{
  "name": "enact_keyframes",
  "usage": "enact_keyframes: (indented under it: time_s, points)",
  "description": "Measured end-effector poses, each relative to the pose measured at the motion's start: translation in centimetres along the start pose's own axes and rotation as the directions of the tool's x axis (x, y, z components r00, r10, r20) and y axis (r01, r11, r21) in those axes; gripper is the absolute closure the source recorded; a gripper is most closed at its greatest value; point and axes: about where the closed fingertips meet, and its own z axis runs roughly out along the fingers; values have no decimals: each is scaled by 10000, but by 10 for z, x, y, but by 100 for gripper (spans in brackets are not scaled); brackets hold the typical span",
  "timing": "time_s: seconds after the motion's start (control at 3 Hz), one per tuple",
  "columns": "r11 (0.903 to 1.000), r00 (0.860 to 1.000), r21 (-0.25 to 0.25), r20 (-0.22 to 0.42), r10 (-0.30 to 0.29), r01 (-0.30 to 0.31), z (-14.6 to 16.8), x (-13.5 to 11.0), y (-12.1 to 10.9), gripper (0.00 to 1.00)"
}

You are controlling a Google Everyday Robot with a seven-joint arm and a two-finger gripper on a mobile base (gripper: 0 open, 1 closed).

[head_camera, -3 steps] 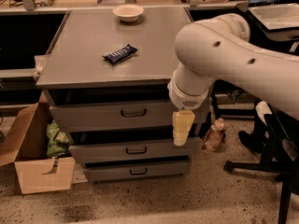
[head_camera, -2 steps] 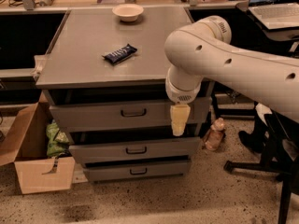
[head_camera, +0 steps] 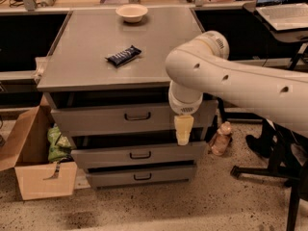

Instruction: Open top drawer

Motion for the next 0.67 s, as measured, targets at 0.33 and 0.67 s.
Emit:
enact_keyframes:
  time_s: [0.33,0.67]
  points:
    - [9997,9995,133,-258,-177,181,28,2,0,0]
    - [9988,9985,404,-493,-245,265,48,4,-10,0]
